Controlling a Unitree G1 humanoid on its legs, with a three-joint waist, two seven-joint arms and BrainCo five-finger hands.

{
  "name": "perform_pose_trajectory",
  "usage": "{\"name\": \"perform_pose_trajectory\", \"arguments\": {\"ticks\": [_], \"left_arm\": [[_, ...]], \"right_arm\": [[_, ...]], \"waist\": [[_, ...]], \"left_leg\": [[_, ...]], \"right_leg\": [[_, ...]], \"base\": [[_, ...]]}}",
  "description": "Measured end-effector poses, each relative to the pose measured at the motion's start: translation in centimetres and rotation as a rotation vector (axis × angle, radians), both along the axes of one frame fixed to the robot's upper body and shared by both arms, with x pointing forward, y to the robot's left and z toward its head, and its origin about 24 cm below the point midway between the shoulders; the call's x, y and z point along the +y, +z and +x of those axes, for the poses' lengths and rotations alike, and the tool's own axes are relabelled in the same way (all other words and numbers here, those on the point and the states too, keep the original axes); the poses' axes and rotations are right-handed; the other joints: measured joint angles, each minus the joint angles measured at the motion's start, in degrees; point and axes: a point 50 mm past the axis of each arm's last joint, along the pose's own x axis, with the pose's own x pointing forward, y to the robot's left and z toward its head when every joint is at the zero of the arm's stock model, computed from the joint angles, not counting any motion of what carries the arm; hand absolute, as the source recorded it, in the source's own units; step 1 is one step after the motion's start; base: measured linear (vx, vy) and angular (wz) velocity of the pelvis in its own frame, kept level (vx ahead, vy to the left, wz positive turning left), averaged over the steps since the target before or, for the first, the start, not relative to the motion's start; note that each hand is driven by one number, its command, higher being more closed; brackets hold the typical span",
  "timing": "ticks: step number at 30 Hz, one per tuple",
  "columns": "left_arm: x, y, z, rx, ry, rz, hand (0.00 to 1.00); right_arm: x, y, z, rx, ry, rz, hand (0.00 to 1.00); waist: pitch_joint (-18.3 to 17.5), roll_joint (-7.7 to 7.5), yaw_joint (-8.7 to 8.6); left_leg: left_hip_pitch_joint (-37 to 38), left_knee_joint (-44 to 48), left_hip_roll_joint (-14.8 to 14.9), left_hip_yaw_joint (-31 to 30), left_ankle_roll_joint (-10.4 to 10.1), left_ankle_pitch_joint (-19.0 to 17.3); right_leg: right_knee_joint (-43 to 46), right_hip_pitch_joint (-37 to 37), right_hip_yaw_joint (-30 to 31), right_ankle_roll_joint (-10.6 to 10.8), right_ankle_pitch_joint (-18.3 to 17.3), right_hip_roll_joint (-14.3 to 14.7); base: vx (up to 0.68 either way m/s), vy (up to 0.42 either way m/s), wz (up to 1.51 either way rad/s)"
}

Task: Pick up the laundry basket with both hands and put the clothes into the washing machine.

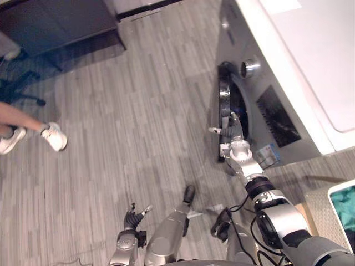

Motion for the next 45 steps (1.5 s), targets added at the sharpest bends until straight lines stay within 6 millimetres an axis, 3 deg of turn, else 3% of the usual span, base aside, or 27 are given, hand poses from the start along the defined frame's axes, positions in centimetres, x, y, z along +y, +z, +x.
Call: {"name": "perform_pose_trajectory", "arguments": {"ticks": [2,3,4,6,7,8,9,11,13,15,16,20,23,26,28,30,31,33,34,36,39,41,45], "left_arm": [[-0.3,0.9,1.0,-0.066,-0.009,-0.01,0.0],[-0.8,1.5,2.0,-0.102,-0.015,-0.026,0.0],[-1.1,1.8,2.6,-0.124,-0.019,-0.032,0.0],[-1.6,2.3,2.8,-0.156,-0.017,-0.054,0.0],[-1.6,2.5,3.2,-0.166,-0.016,-0.055,0.0],[-2.1,3.0,3.9,-0.196,-0.017,-0.076,0.0],[-2.5,3.2,4.2,-0.212,-0.019,-0.088,0.0],[-3.0,3.3,4.2,-0.218,-0.032,-0.098,0.0],[-3.8,3.9,4.7,-0.246,-0.069,-0.104,0.0],[-4.3,5.0,5.8,-0.301,-0.093,-0.109,0.0],[-4.7,5.8,6.8,-0.335,-0.112,-0.109,0.0],[-5.0,8.9,9.9,-0.469,-0.149,-0.079,0.0],[-5.3,11.2,12.0,-0.553,-0.186,-0.052,0.0],[-5.5,13.5,13.7,-0.633,-0.223,-0.007,0.0],[-5.1,15.5,15.1,-0.694,-0.238,0.037,0.0],[-2.7,17.9,17.1,-0.743,-0.214,0.137,0.0],[-2.0,18.4,17.5,-0.747,-0.206,0.162,0.0],[2.0,21.6,19.8,-0.768,-0.117,0.285,0.0],[3.0,22.3,20.2,-0.768,-0.096,0.312,0.0],[7.1,25.9,21.2,-0.775,0.011,0.433,0.0],[7.6,26.6,21.5,-0.764,0.002,0.462,0.0],[8.9,27.3,21.7,-0.733,0.055,0.481,0.0],[11.0,29.2,21.5,-0.739,0.134,0.517,0.0]], "right_arm": [[0.7,2.0,1.0,-0.029,-0.004,0.067,0.0],[0.7,3.9,1.7,-0.07,-0.021,0.139,0.0],[0.8,5.1,2.1,-0.101,-0.02,0.166,0.0],[2.5,10.2,2.4,-0.271,0.045,0.262,0.0],[3.0,11.6,2.3,-0.326,0.065,0.287,0.0],[3.6,14.4,2.0,-0.43,0.104,0.32,0.0],[3.9,15.8,1.8,-0.479,0.121,0.337,0.0],[5.2,16.5,1.3,-0.512,0.169,0.373,0.0],[6.1,16.3,0.7,-0.518,0.206,0.369,0.0],[6.2,15.0,0.2,-0.507,0.229,0.347,0.0],[6.2,13.5,-0.3,-0.485,0.243,0.321,0.0],[4.8,7.0,-2.6,-0.375,0.265,0.184,0.0],[3.2,2.8,-5.1,-0.288,0.302,0.1,0.0],[2.2,-0.5,-7.0,-0.191,0.327,0.054,0.0],[1.5,-2.2,-8.3,-0.137,0.34,0.043,0.0],[0.7,-3.6,-9.2,-0.09,0.339,0.022,0.0],[0.4,-3.7,-9.3,-0.086,0.334,0.02,0.0],[-1.2,-3.8,-9.3,-0.081,0.276,0.03,0.0],[-1.5,-3.7,-9.3,-0.088,0.265,0.031,0.0],[-2.7,-2.9,-9.0,-0.134,0.219,0.036,0.0],[-3.4,-2.4,-9.0,-0.161,0.206,0.023,0.0],[-2.7,-0.9,-9.1,-0.244,0.231,0.041,0.0],[-2.5,0.5,-9.9,-0.33,0.248,0.089,0.0]], "waist": [[0.26,0.53,1.43],[0.69,0.72,2.33],[1.24,0.92,2.92],[1.94,2.39,4.92],[2.46,1.53,5.08],[2.51,1.52,5.7],[2.66,1.28,6.71],[2.75,1.01,7.24],[2.91,0.73,7.22],[3.28,-0.14,7.0],[3.39,-0.62,6.63],[3.88,-3.23,2.54],[3.99,-4.03,-0.67],[3.95,-4.56,-2.53],[4.25,-5.15,-3.43],[5.03,-6.6,-5.39],[5.05,-6.87,-5.74],[5.27,-8.84,-7.34],[5.2,-9.23,-7.71],[5.75,-11.28,-9.33],[6.23,-12.24,-11.13],[6.58,-13.65,-12.1],[7.11,-14.45,-12.06]], "left_leg": [[-0.85,-1.04,-0.29,-2.51,-1.15,-0.78],[-2.18,-0.82,-0.61,-3.12,-3.29,-2.17],[-3.27,0.87,-1.11,-3.82,-2.43,-1.79],[-3.62,5.7,-0.03,-4.16,-1.09,-1.14],[-3.79,5.26,-1.02,-4.18,-0.74,-0.81],[-4.54,4.3,-1.46,-4.58,-1.05,1.53],[-4.83,4.23,-1.5,-4.9,-1.22,1.85],[-4.79,4.25,-1.57,-4.69,-1.25,1.88],[-4.75,4.25,-1.37,-4.19,-1.24,1.88],[-4.49,4.25,-0.51,-2.43,-1.24,1.88],[-4.31,4.25,0.45,-1.16,-1.24,1.88],[-4.14,3.48,4.1,4.37,-1.23,1.88],[-3.77,1.67,6.26,7.54,-1.24,1.88],[-3.54,0.57,7.54,10.31,-1.74,2.21],[-3.55,-0.08,8.34,11.89,-2.12,2.5],[-3.59,-0.13,9.47,14.39,-2.17,2.53],[-3.75,-0.17,9.67,14.84,-2.17,2.53],[-5.28,-0.26,10.43,17.18,-2.16,2.53],[-5.83,-0.24,10.54,17.49,-2.16,2.53],[-7.9,-0.24,11.01,19.12,-1.97,2.66],[-9.41,-0.06,11.08,19.76,-1.55,2.97],[-11.16,0.0,11.23,20.39,-1.4,3.07],[-13.2,0.02,11.54,20.26,-1.08,3.38]], "right_leg": [[0.58,0.06,-3.72,-0.15,-0.9,-0.68],[0.15,-0.01,-6.43,-1.04,-1.4,-1.94],[0.77,-0.21,-7.63,-1.29,-1.74,-2.72],[8.71,-1.57,-10.25,-0.08,-6.03,-5.97],[10.68,-2.3,-10.34,0.23,-6.88,-7.72],[12.12,-2.44,-11.08,0.02,-7.38,-8.62],[12.1,-2.36,-10.89,0.12,-7.5,-8.51],[11.76,-1.82,-10.45,0.2,-7.54,-8.26],[10.62,-1.95,-8.79,0.21,-7.49,-7.55],[8.88,-2.34,-6.71,0.36,-6.86,-6.37],[7.29,-2.54,-5.22,0.04,-5.71,-5.07],[1.79,-5.07,2.2,-0.7,-1.64,-0.5],[0.37,-7.65,6.49,-1.3,0.36,1.63],[0.33,-9.85,9.75,-2.03,1.56,2.91],[0.39,-11.56,11.71,-2.61,2.48,3.8],[0.17,-13.27,14.37,-3.11,3.86,5.17],[0.09,-13.74,14.94,-3.14,4.09,5.44],[-0.79,-16.84,17.6,-3.32,5.94,6.66],[-1.08,-17.58,18.04,-3.25,6.36,6.86],[-3.32,-19.75,19.2,-3.0,8.55,7.69],[-5.63,-20.52,19.69,-2.86,10.62,8.0],[-7.45,-21.84,20.59,-2.75,12.45,8.56],[-9.75,-22.75,20.41,-3.15,14.24,9.1]], "base": [[-0.08,-0.114,1.05],[-0.08,-0.098,1.03],[-0.05,-0.063,1.13],[0.03,-0.053,0.87],[0.09,-0.093,1.07],[0.09,-0.12,1.02],[0.1,-0.133,0.81],[0.11,-0.084,0.31],[0.08,-0.071,-0.06],[0.01,-0.057,-0.51],[-0.03,-0.057,-0.8],[-0.09,-0.036,-1.02],[-0.12,-0.049,-0.9],[-0.13,-0.062,-0.7],[-0.12,-0.073,-0.61],[-0.13,-0.072,-0.63],[-0.14,-0.047,-0.7],[-0.17,-0.018,-0.69],[-0.14,-0.001,-0.59],[-0.1,0.022,-0.49],[-0.05,0.04,-0.21],[0.0,0.04,-0.25],[0.03,0.01,-0.05]]}}
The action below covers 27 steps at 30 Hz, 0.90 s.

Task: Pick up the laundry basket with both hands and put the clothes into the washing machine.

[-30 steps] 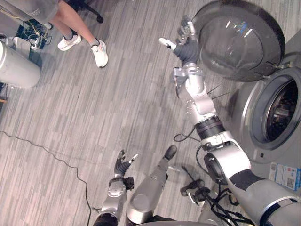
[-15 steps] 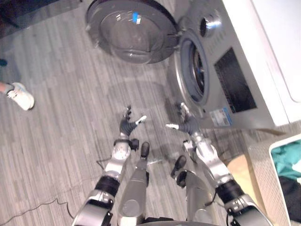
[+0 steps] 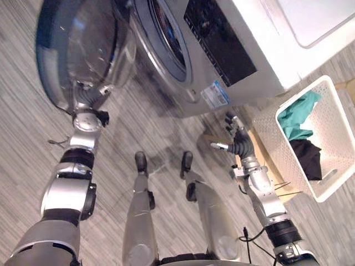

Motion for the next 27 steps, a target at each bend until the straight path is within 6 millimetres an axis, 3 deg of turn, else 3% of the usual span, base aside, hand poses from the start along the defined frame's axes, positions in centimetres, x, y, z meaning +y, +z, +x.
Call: {"name": "perform_pose_trajectory", "arguments": {"ticks": [3,5,8,9,10,12,13,15,16,17,18,19,20,23,24,25,26,27], "left_arm": [[1.7,1.1,-0.6,-0.038,0.073,-0.034,0.0],[1.8,1.5,-0.7,-0.064,0.079,-0.048,0.0],[0.7,1.4,-0.8,-0.101,0.036,-0.04,0.0],[-0.8,-0.2,-1.1,-0.103,-0.015,-0.049,0.0],[-1.2,-0.5,-1.1,-0.105,-0.028,-0.054,0.0],[-4.9,-4.7,-2.3,-0.085,-0.139,-0.108,0.0],[-5.7,-5.8,-2.8,-0.071,-0.159,-0.127,0.0],[-8.8,-12.0,-5.4,0.079,-0.231,-0.216,0.0],[-9.4,-13.5,-6.2,0.125,-0.243,-0.24,0.0],[-10.6,-16.4,-7.9,0.216,-0.261,-0.288,0.0],[-11.3,-19.0,-9.7,0.307,-0.268,-0.331,0.0],[-11.5,-20.2,-10.6,0.35,-0.264,-0.353,0.0],[-11.9,-22.6,-12.6,0.447,-0.254,-0.39,0.0],[-12.3,-26.2,-16.0,0.612,-0.24,-0.447,0.0],[-12.1,-26.8,-16.6,0.638,-0.232,-0.452,0.0],[-11.7,-27.6,-17.7,0.682,-0.218,-0.461,0.0],[-11.4,-28.3,-18.7,0.719,-0.206,-0.464,0.0],[-11.1,-28.5,-19.0,0.738,-0.2,-0.455,0.0]], "right_arm": [[-0.1,0.5,-1.5,-0.032,0.012,0.044,0.0],[-0.1,0.4,-1.9,-0.032,0.011,0.054,0.0],[0.0,0.4,-2.3,-0.032,0.009,0.071,0.0],[0.1,0.3,-2.3,-0.029,0.004,0.082,0.0],[0.1,0.3,-2.3,-0.029,0.002,0.082,0.0],[0.1,0.2,-2.4,-0.024,-0.015,0.079,0.0],[0.2,0.2,-2.4,-0.025,-0.016,0.077,0.0],[0.3,0.0,-2.4,-0.023,-0.023,0.039,0.0],[0.3,0.0,-2.4,-0.023,-0.025,0.026,0.0],[0.3,0.0,-2.4,-0.025,-0.032,0.005,0.0],[0.3,-0.1,-2.4,-0.025,-0.037,-0.024,0.0],[0.3,-0.2,-2.4,-0.021,-0.038,-0.038,0.0],[0.1,-0.7,-2.6,-0.005,-0.051,-0.064,0.0],[-1.4,-1.6,-3.1,0.038,-0.142,-0.109,0.0],[-1.6,-1.8,-3.2,0.045,-0.155,-0.114,0.0],[-1.7,-2.0,-3.4,0.055,-0.177,-0.118,0.0],[-1.8,-1.9,-3.3,0.046,-0.199,-0.125,0.0],[-1.8,-2.0,-3.4,0.049,-0.207,-0.128,0.0]], "waist": [[0.01,0.01,0.58],[0.02,0.03,0.76],[0.6,0.38,1.17],[1.03,0.87,1.32],[1.13,1.01,1.35],[1.88,2.29,2.0],[1.94,2.43,2.04],[1.77,2.91,2.11],[1.69,3.02,2.09],[1.18,3.46,2.1],[0.57,4.08,2.14],[-0.11,4.38,2.09],[-2.77,5.43,1.97],[-5.36,8.14,1.36],[-5.88,8.39,1.26],[-6.8,8.56,0.66],[-7.11,8.95,0.49],[-7.28,8.68,0.53]], "left_leg": [[-0.29,0.09,0.03,-0.2,-0.01,0.0],[-0.28,0.18,0.01,-0.37,-0.01,-0.01],[1.02,0.4,-0.2,-0.46,-0.02,-0.01],[2.69,0.42,-0.51,-0.52,-0.05,-0.06],[3.04,0.41,-0.58,-0.56,-0.05,-0.07],[5.95,0.96,-0.82,-0.37,-0.02,-1.87],[6.43,1.39,-0.85,-0.09,0.06,-2.39],[8.83,3.24,-0.89,1.6,0.38,-4.7],[9.46,3.77,-0.86,2.32,0.47,-5.26],[10.39,5.3,-0.72,3.86,0.73,-6.74],[11.79,6.65,-0.6,6.12,1.09,-8.2],[12.49,7.19,-0.49,7.26,1.26,-8.97],[13.0,8.2,-0.15,10.1,1.72,-10.27],[17.61,10.52,1.16,17.09,2.78,-13.87],[18.5,10.98,1.69,18.71,2.89,-14.88],[20.56,10.97,2.42,22.46,3.21,-15.92],[22.54,10.93,3.96,25.74,2.6,-16.57],[23.55,11.06,4.41,27.38,2.29,-16.86]], "right_leg": [[-0.92,0.41,-0.29,-0.04,0.18,0.07],[-0.97,0.63,-0.59,-0.04,0.17,0.0],[-1.01,1.97,-0.53,0.03,0.11,-0.24],[-0.95,3.48,-0.15,0.5,-0.29,-0.52],[-0.9,3.77,-0.06,0.56,-0.34,-0.56],[-0.51,5.97,0.99,1.19,-1.62,-0.76],[-0.24,6.31,1.39,1.17,-1.82,-0.78],[0.11,8.27,3.32,1.34,-2.23,-0.73],[0.06,8.83,3.95,1.45,-2.19,-0.65],[-0.21,9.65,5.51,1.77,-2.06,-0.4],[-1.04,10.98,7.46,1.99,-1.35,0.05],[-1.55,11.38,8.73,2.19,-0.85,0.35],[-3.14,11.75,11.45,2.75,0.71,0.87],[-7.03,15.23,16.18,4.09,3.63,1.55],[-7.61,15.49,14.09,4.25,2.87,1.19],[-6.29,15.53,4.87,-0.5,-0.59,-0.91],[-2.29,15.59,-6.13,-3.06,-3.07,-4.38],[-0.12,15.54,-10.95,-4.18,-3.93,-5.9]], "base": [[0.08,-0.009,0.04],[0.07,-0.002,0.07],[0.05,-0.003,0.0],[0.04,-0.002,-0.04],[0.03,0.005,-0.05],[0.0,0.017,-0.16],[-0.02,0.029,-0.3],[0.0,0.04,-0.37],[0.02,0.044,-0.5],[0.03,0.057,-0.69],[0.03,0.06,-0.81],[0.05,0.067,-1.07],[0.04,0.05,-0.98],[0.09,0.072,-1.25],[0.01,0.053,-1.41],[0.0,0.059,-1.47],[0.02,0.063,-1.49],[0.06,0.003,-1.43]]}}
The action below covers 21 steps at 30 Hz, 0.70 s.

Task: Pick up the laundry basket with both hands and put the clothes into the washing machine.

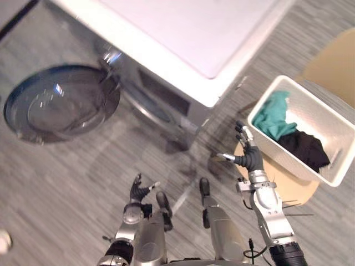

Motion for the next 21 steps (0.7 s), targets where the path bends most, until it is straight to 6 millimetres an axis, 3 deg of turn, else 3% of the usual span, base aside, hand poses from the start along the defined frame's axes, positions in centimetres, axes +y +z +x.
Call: {"name": "perform_pose_trajectory", "arguments": {"ticks": [1,2,3,5,6,7,9,10,12,13,15,16,17,18,21], "left_arm": [[0.7,-0.6,-1.0,0.043,-0.015,0.026,0.0],[1.2,-1.1,-1.8,0.084,-0.024,0.047,0.0],[1.3,-1.2,-2.0,0.096,-0.024,0.05,0.0],[1.4,-1.8,-2.9,0.142,-0.039,0.068,0.0],[0.9,-1.9,-3.1,0.145,-0.058,0.051,0.0],[0.6,-2.0,-3.2,0.148,-0.061,0.043,0.0],[-0.2,-2.2,-3.4,0.154,-0.064,0.021,0.0],[-0.5,-2.2,-3.3,0.148,-0.066,0.014,0.0],[-0.8,-2.0,-3.0,0.121,-0.076,0.009,0.0],[-0.8,-2.0,-3.0,0.12,-0.075,0.01,0.0],[-0.7,-2.0,-3.1,0.121,-0.071,0.006,0.0],[-1.0,-2.1,-3.4,0.127,-0.07,-0.003,0.0],[-1.0,-2.1,-3.4,0.129,-0.069,-0.004,0.0],[-0.6,-2.3,-3.8,0.14,-0.067,0.005,0.0],[-0.3,-2.3,-4.1,0.149,-0.066,0.013,0.0]], "right_arm": [[0.1,-0.2,-0.1,0.007,-0.006,0.002,0.0],[0.1,-0.3,-0.2,0.01,-0.011,-0.003,0.0],[0.1,-0.4,-0.3,0.012,-0.014,-0.011,0.0],[-0.4,-0.5,-0.5,0.015,-0.049,-0.038,0.0],[-0.9,-1.0,-0.9,0.038,-0.067,-0.082,0.0],[-1.0,-1.1,-1.0,0.045,-0.067,-0.11,0.0],[-1.4,-1.1,-1.0,0.044,-0.078,-0.171,0.0],[-1.6,-1.1,-1.0,0.041,-0.09,-0.183,0.0],[-2.6,-1.2,-1.0,0.048,-0.128,-0.218,0.0],[-2.8,-1.3,-1.0,0.056,-0.131,-0.227,0.0],[-3.6,-1.7,-0.8,0.086,-0.145,-0.284,0.0],[-4.2,-2.1,-0.6,0.11,-0.151,-0.317,0.0],[-4.3,-2.1,-0.6,0.113,-0.152,-0.324,0.0],[-4.4,-2.7,-0.3,0.144,-0.158,-0.338,0.0],[-5.0,-2.2,0.2,0.134,-0.168,-0.374,0.0]], "waist": [[-0.94,-0.7,0.04],[-1.46,-1.28,0.18],[-1.54,-1.2,0.08],[-2.17,-0.36,-0.39],[-2.49,-0.04,-0.12],[-2.53,0.03,-0.07],[-2.58,0.17,-0.23],[-2.55,0.12,-0.18],[-2.55,0.06,0.28],[-2.58,0.05,0.53],[-2.68,0.14,1.38],[-3.46,1.24,1.58],[-3.63,1.53,1.59],[-4.26,0.67,2.12],[-5.02,0.41,2.35]], "left_leg": [[1.41,1.11,1.13,2.98,-0.91,-1.23],[2.71,3.7,2.8,5.36,-2.16,-3.46],[3.36,4.95,3.72,6.18,-2.69,-4.63],[5.86,6.54,5.97,8.06,-3.93,-5.8],[5.72,12.2,9.28,7.58,-4.16,-5.6],[4.97,16.45,11.2,6.42,-3.82,-5.4],[-0.7,30.53,15.08,-1.22,1.15,-2.51],[-2.46,33.34,14.65,-4.19,0.93,-2.69],[-6.59,34.17,8.9,-14.1,-1.38,-4.14],[-6.92,32.11,7.17,-15.71,-1.57,-4.28],[-6.91,16.22,0.58,-20.09,-1.98,-3.99],[-5.8,4.35,-1.39,-22.19,-3.42,0.16],[-5.77,2.68,-1.53,-22.42,-3.14,1.45],[-4.87,0.97,-3.4,-22.4,-2.06,4.92],[-4.64,-0.16,-6.69,-22.44,-1.71,5.14]], "right_leg": [[4.78,0.5,-7.06,-1.96,-1.75,-3.17],[7.0,2.15,-11.62,1.09,-3.66,-4.79],[7.63,2.37,-11.6,2.81,-4.16,-4.44],[8.3,2.56,-8.35,3.12,-6.14,-1.16],[8.21,3.18,-6.38,2.79,-7.57,1.29],[8.13,3.57,-5.52,2.46,-7.83,2.26],[6.91,5.58,-3.48,1.62,-7.75,4.31],[6.56,6.24,-2.94,1.46,-7.69,4.37],[4.42,9.07,-1.29,1.5,-6.83,3.78],[3.87,9.7,-0.78,1.75,-6.65,3.57],[1.92,11.33,0.79,3.58,-5.39,2.38],[0.91,11.53,1.24,4.55,-4.54,2.57],[0.78,11.54,1.31,4.7,-4.45,2.67],[-1.07,11.84,2.89,6.73,-3.13,1.99],[-5.43,13.81,3.29,9.18,-1.35,-0.14]], "base": [[0.08,-0.079,-1.35],[0.08,-0.13,-1.34],[0.08,-0.159,-1.2],[0.15,-0.182,-1.0],[0.19,-0.201,-0.89],[0.19,-0.231,-0.92],[0.17,-0.191,-0.67],[0.18,-0.085,-0.44],[0.19,-0.001,-0.3],[0.2,0.048,-0.36],[0.25,0.159,-0.36],[0.19,0.165,-0.24],[0.16,0.183,-0.29],[0.16,0.156,-0.12],[0.16,0.192,0.1]]}}
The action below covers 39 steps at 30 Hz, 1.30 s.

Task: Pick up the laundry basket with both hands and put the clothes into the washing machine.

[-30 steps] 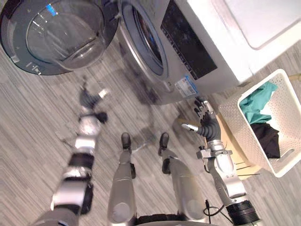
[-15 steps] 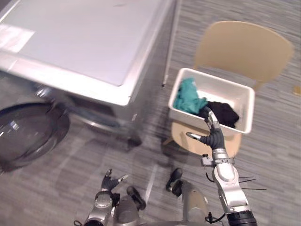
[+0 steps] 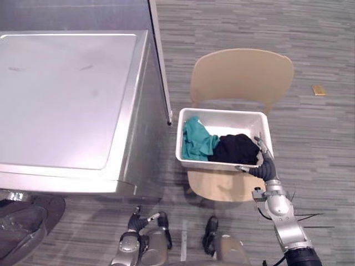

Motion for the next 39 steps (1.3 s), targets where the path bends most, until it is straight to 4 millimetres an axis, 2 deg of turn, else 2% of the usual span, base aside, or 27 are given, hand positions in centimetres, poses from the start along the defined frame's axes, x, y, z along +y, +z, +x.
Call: {"name": "perform_pose_trajectory", "arguments": {"ticks": [3,7,8,9,10,12,13,15,19,23,25,26,30,33,39], "left_arm": [[0.8,0.0,-0.3,0.01,-0.009,0.012,0.0],[1.9,0.1,-0.5,0.016,-0.002,0.038,0.0],[1.9,0.2,-0.2,0.0,-0.001,0.038,0.0],[1.9,0.6,0.7,-0.033,-0.006,0.041,0.0],[1.9,0.7,0.8,-0.036,-0.007,0.041,0.0],[2.0,1.1,1.6,-0.062,-0.01,0.046,0.0],[2.0,1.1,1.7,-0.067,-0.01,0.048,0.0],[1.9,1.2,2.0,-0.077,0.001,0.045,0.0],[1.3,1.6,3.2,-0.105,0.003,0.031,0.0],[0.4,2.1,4.4,-0.144,0.018,-0.01,0.0],[0.1,2.2,4.8,-0.155,0.019,-0.017,0.0],[0.1,2.3,5.1,-0.158,0.03,-0.025,0.0],[-0.5,2.8,6.3,-0.184,0.048,-0.047,0.0],[-1.1,3.3,7.0,-0.215,0.03,-0.06,0.0],[-1.8,3.4,7.3,-0.229,0.034,-0.086,0.0]], "right_arm": [[0.2,-0.3,1.6,0.027,0.023,-0.027,0.0],[1.5,-0.3,5.5,0.084,0.085,-0.096,0.0],[1.6,0.2,6.6,0.087,0.093,-0.123,0.0],[1.6,1.4,8.1,0.072,0.098,-0.171,0.0],[1.5,1.5,8.2,0.07,0.098,-0.176,0.0],[1.1,3.8,10.5,0.047,0.079,-0.235,0.0],[0.9,4.4,11.0,0.04,0.07,-0.244,0.0],[-0.2,6.2,12.4,0.039,0.016,-0.278,0.0],[-1.7,7.8,14.0,0.07,-0.067,-0.332,0.0],[-1.7,9.6,15.2,0.082,-0.092,-0.372,0.0],[-1.9,10.6,15.5,0.071,-0.104,-0.381,0.0],[-2.0,10.9,15.7,0.072,-0.109,-0.391,1.0],[-2.1,11.0,15.8,0.086,-0.116,-0.4,1.0],[-2.1,12.1,16.0,0.054,-0.119,-0.377,1.0],[-1.5,11.0,15.9,0.078,-0.096,-0.323,1.0]], "waist": [[0.0,-0.07,0.87],[1.1,-0.49,2.44],[2.32,-0.07,2.67],[4.9,0.24,3.7],[5.11,0.23,3.78],[7.86,0.4,4.01],[8.59,0.47,4.1],[9.93,1.09,5.48],[10.89,2.23,7.14],[11.76,3.7,9.66],[11.93,4.03,10.13],[11.95,4.06,10.25],[12.08,4.22,10.88],[12.08,4.24,11.6],[12.17,4.1,11.39]], "left_leg": [[0.04,-0.32,-0.92,-0.19,0.09,0.05],[-1.0,-2.44,-1.08,-0.32,1.6,1.1],[-1.55,-2.77,-0.95,-0.52,2.06,1.46],[-2.2,-2.87,-0.75,-0.65,2.25,1.58],[-2.31,-2.86,-0.76,-0.67,2.32,1.62],[-4.81,-2.88,-1.12,-1.91,2.89,2.5],[-5.24,-2.87,-1.22,-2.05,2.88,2.75],[-7.42,-2.63,-1.77,-2.52,3.4,3.11],[-12.28,-2.02,-2.64,-4.74,4.33,4.49],[-15.53,-2.93,-3.18,-6.41,4.53,6.24],[-16.86,-3.44,-3.39,-7.26,4.46,6.93],[-17.44,-4.29,-3.49,-7.56,4.55,7.72],[-17.89,-5.83,-3.54,-8.06,4.42,9.03],[-17.69,-7.21,-3.45,-7.99,3.98,9.79],[-14.77,-9.15,-3.13,-7.59,3.61,10.53]], "right_leg": [[-1.23,0.59,0.12,0.4,1.39,-0.63],[-1.44,-1.26,0.36,0.34,2.21,-0.52],[-1.44,-1.83,0.2,0.28,2.77,-0.55],[-1.43,-2.53,0.22,-0.14,3.19,-0.33],[-1.43,-2.62,0.22,-0.16,3.2,-0.34],[-1.43,-4.53,-0.34,-0.27,3.89,-0.45],[-1.43,-4.88,-0.37,-0.27,4.13,-0.53],[-1.42,-6.61,-0.38,-0.12,4.58,-0.61],[-1.42,-9.83,-1.33,-0.24,4.8,-0.97],[-1.42,-12.56,-1.85,-0.24,4.81,-1.03],[-1.43,-13.74,-2.12,-0.25,4.81,-1.01],[-1.43,-14.41,-2.46,-0.31,4.85,-1.01],[-1.44,-15.29,-2.46,-0.38,4.87,-0.84],[-1.44,-16.15,-1.55,-0.39,4.87,-0.65],[-1.44,-14.83,0.11,-0.41,4.86,-0.27]], "base": [[0.09,0.143,0.12],[0.0,0.022,0.02],[-0.08,0.022,-0.02],[-0.1,0.032,0.03],[-0.13,0.033,0.07],[-0.14,0.036,0.21],[-0.14,0.055,0.18],[-0.14,0.051,0.11],[-0.11,0.055,0.3],[-0.09,0.029,0.21],[-0.06,0.012,0.18],[-0.04,0.003,0.18],[-0.01,-0.012,0.1],[-0.01,-0.029,-0.1],[0.02,-0.033,-0.09]]}}
